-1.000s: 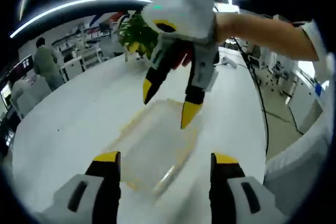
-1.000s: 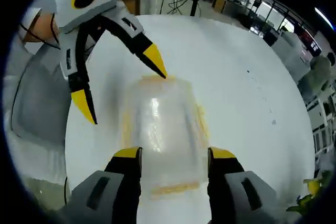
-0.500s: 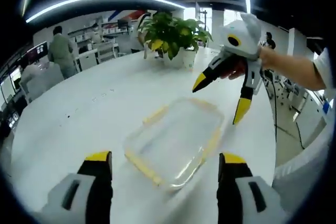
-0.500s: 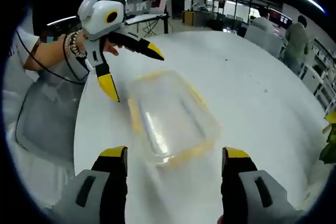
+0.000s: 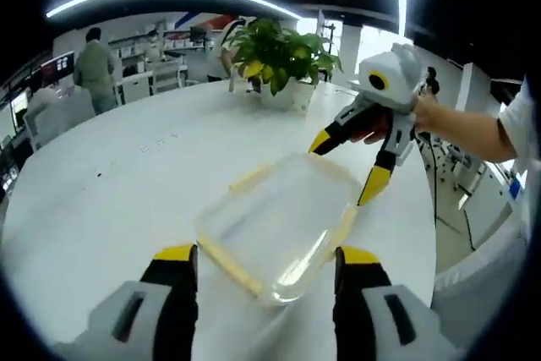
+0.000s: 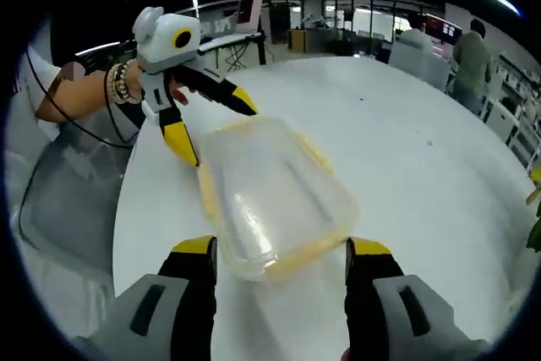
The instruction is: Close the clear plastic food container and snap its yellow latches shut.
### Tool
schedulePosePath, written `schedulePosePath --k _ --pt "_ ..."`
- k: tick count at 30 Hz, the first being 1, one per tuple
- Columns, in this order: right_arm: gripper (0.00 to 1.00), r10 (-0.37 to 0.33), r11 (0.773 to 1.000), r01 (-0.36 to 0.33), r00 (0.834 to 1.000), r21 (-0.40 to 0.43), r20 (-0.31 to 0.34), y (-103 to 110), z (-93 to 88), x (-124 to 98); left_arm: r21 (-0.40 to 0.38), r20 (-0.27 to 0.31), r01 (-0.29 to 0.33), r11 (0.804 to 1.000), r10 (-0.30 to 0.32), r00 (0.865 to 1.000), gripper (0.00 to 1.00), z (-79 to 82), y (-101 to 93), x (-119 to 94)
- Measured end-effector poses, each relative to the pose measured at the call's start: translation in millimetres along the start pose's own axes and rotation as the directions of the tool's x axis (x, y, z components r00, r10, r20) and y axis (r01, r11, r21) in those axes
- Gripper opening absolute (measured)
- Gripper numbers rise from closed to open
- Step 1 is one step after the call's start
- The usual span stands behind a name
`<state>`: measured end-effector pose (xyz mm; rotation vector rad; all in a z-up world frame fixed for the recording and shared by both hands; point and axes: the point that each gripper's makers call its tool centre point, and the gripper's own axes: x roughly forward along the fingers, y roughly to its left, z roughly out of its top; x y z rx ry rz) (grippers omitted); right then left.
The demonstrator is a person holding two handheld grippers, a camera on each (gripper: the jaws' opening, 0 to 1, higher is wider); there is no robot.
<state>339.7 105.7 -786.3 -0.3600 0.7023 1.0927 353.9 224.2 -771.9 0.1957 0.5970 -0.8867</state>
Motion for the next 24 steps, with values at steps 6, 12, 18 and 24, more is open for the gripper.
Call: schedulePosePath --k 6,12,18,24 --pt "0.58 0.002 1.000 -0.002 1.000 0.005 0.003 0 -0.6 0 -0.005 0.010 0.010 1.000 -0.010 1.000 0.61 0.6 0.8 1" --pt "0.58 -0.001 1.000 0.001 1.000 -0.002 -0.006 0 -2.0 1 0.000 0.006 0.016 1.000 -0.016 1.000 0.61 0.7 0.8 2" --pt "0.58 -0.001 1.000 0.001 1.000 0.004 -0.011 2 1.2 5 0.003 -0.006 0.020 1.000 -0.020 1.000 0.60 -0.4 4.2 -1" --pt "0.58 0.008 1.000 -0.008 1.000 0.005 -0.007 6 12.0 17 0.000 -0.023 0.011 1.000 -0.011 1.000 0.60 -6.6 16.4 -12"
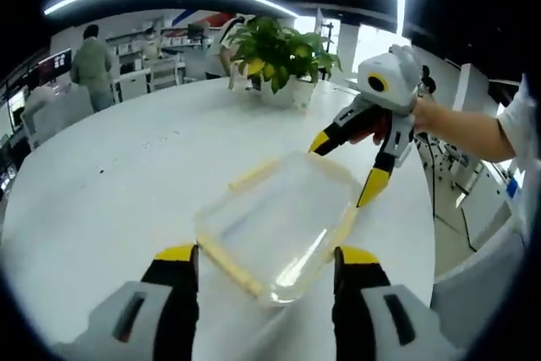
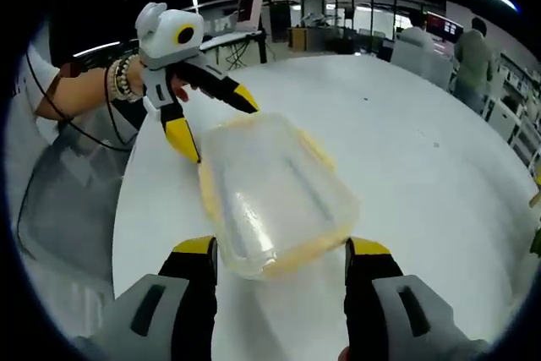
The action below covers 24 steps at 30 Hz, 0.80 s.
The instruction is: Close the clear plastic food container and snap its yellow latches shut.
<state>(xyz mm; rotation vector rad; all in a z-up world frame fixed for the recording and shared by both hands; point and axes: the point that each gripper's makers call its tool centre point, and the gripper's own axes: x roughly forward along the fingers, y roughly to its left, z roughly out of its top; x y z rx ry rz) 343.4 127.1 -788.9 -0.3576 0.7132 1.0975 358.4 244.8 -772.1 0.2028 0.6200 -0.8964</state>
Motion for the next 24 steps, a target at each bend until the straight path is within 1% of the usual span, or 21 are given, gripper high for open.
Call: schedulePosePath --k 4,5,6,7,9,12,16,24 --pt "0.58 0.010 1.000 -0.010 1.000 0.001 0.006 6 11.4 12 0.000 -0.011 -0.013 1.000 0.013 1.000 0.59 -6.0 8.8 -12" --pt "0.58 0.012 1.000 -0.012 1.000 0.003 0.007 7 13.8 15 -0.004 -0.009 -0.021 1.000 0.021 1.000 0.56 -7.7 12.9 -16" --pt "0.58 0.014 1.000 -0.014 1.000 -0.003 0.004 10 16.9 19 -0.003 -0.019 -0.054 0.999 0.054 0.998 0.52 -11.3 20.7 -20" --pt "0.58 0.015 1.000 -0.015 1.000 -0.003 0.004 12 19.3 22 0.014 -0.019 -0.036 0.999 0.037 0.999 0.52 -13.8 20.4 -23" --pt "0.58 0.021 1.000 -0.021 1.000 -0.006 0.007 16 25.1 28 0.012 -0.030 -0.043 0.999 0.043 0.999 0.52 -18.8 26.0 -30" --pt "0.58 0.027 1.000 -0.026 1.000 -0.011 0.011 22 33.8 38 0.032 -0.047 -0.061 0.998 0.062 0.997 0.52 -26.5 33.6 -38" --pt "0.58 0.032 0.999 -0.032 0.999 -0.016 0.006 30 44.1 50 0.019 -0.044 -0.070 0.997 0.070 0.997 0.52 -35.0 44.0 -52" --pt "0.58 0.038 0.999 -0.038 0.999 -0.020 0.000 48 61.1 71 0.010 -0.046 -0.079 0.997 0.079 0.996 0.52 -50.0 58.3 -75"
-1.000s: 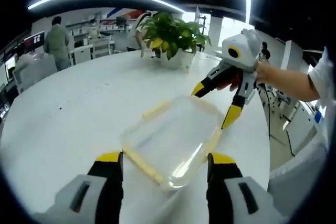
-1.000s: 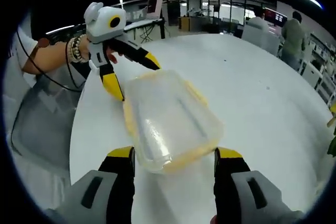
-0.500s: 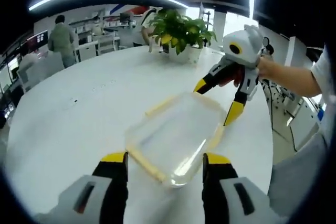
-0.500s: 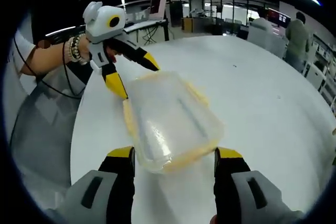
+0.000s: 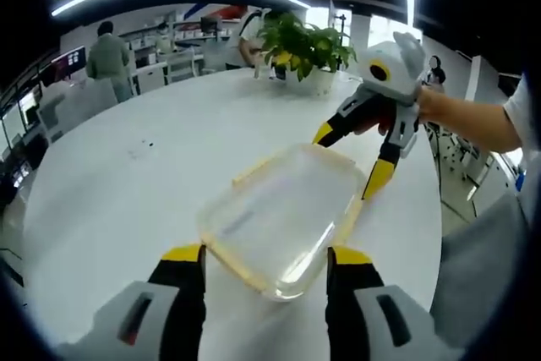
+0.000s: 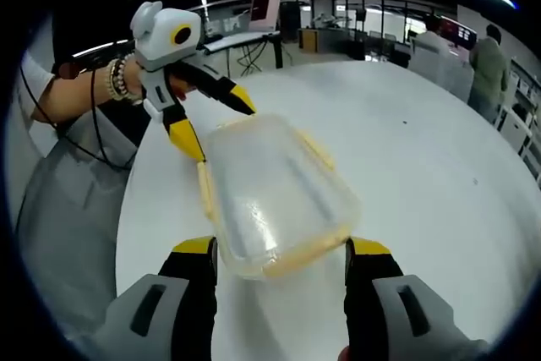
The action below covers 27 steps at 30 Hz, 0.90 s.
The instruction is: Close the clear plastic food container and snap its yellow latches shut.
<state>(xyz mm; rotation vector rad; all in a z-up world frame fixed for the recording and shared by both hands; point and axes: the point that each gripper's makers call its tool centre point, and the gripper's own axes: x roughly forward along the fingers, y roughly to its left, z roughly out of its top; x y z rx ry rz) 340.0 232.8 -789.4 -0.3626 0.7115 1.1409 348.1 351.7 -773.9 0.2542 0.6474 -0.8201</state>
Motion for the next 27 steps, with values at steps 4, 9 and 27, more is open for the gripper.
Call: schedulePosePath --k 4,9,27 --pt "0.58 0.006 1.000 -0.006 1.000 0.012 0.000 8 5.9 9 -0.007 0.007 0.000 1.000 0.000 1.000 0.52 -7.8 7.3 -10" --pt "0.58 0.008 1.000 -0.008 1.000 0.022 0.006 18 12.8 18 -0.010 0.006 0.006 1.000 -0.006 1.000 0.52 -16.3 13.3 -21" --pt "0.59 -0.028 1.000 0.028 0.999 -0.003 -0.034 14 19.3 31 -0.022 0.007 0.048 0.999 -0.048 0.999 0.50 -20.0 31.3 -23"
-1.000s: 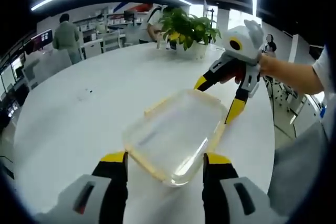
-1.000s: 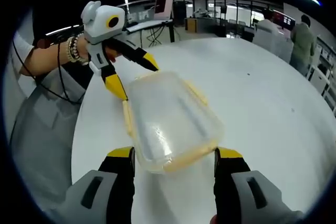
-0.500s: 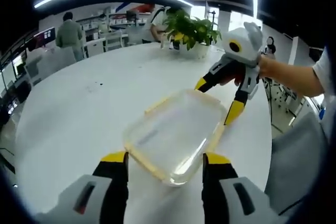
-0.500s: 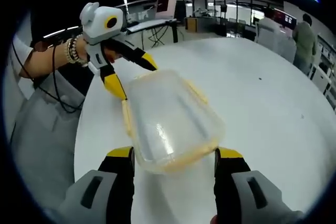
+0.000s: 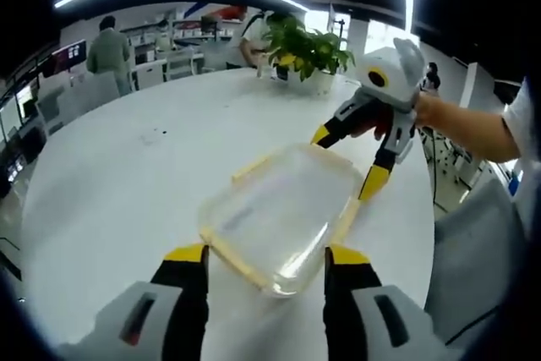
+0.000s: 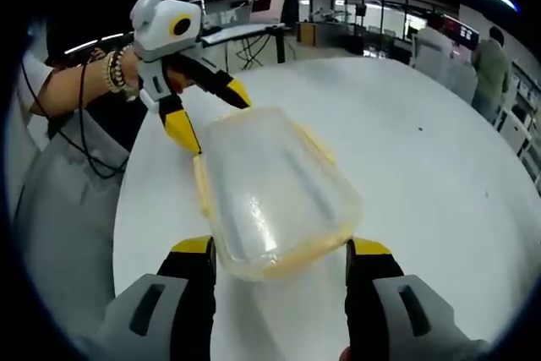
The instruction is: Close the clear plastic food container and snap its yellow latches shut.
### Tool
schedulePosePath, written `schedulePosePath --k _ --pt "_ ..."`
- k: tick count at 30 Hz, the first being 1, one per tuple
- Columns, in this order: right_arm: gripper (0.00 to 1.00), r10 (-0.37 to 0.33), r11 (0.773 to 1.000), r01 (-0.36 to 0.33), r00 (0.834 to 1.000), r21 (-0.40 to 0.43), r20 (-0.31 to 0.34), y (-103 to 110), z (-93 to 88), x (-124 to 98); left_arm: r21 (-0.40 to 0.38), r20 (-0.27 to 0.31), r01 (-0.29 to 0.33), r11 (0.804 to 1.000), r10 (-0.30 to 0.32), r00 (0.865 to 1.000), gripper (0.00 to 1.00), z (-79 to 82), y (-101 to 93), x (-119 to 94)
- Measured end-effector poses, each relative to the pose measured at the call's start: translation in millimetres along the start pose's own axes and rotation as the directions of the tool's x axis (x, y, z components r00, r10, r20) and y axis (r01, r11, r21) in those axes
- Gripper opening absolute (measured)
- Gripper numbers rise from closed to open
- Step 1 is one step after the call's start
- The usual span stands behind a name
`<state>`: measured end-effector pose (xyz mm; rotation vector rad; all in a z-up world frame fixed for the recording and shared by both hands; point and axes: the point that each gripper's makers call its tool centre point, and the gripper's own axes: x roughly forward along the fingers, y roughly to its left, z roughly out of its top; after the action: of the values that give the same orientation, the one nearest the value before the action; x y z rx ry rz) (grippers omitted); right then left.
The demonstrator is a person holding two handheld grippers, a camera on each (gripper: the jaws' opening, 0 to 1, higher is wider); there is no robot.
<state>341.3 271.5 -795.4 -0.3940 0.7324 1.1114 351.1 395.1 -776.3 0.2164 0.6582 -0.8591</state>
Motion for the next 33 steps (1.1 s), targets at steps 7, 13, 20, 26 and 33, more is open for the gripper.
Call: schedulePosePath --k 7,13,20,26,33 --pt "0.59 -0.012 1.000 0.012 1.000 -0.007 -0.005 -15 4.2 4 -0.004 0.009 -0.003 1.000 0.003 1.000 0.50 8.4 10.9 9" --pt "0.59 -0.026 1.000 0.026 1.000 -0.010 -0.011 -37 9.4 7 -0.005 0.022 -0.017 1.000 0.017 1.000 0.49 20.4 24.7 21" --pt "0.59 -0.053 0.998 0.052 0.998 -0.027 -0.031 -58 9.5 11 0.003 0.030 -0.005 1.000 0.005 1.000 0.49 32.9 38.7 35" --pt "0.49 -0.061 0.997 0.057 0.994 -0.050 -0.089 -66 -6.4 21 0.004 0.041 -0.004 1.000 0.004 0.999 0.49 40.2 45.6 44" --pt "0.52 -0.054 0.998 0.055 0.999 0.040 -0.006 -71 1.2 22 0.012 0.052 0.009 1.000 -0.009 0.999 0.49 42.8 49.1 46"
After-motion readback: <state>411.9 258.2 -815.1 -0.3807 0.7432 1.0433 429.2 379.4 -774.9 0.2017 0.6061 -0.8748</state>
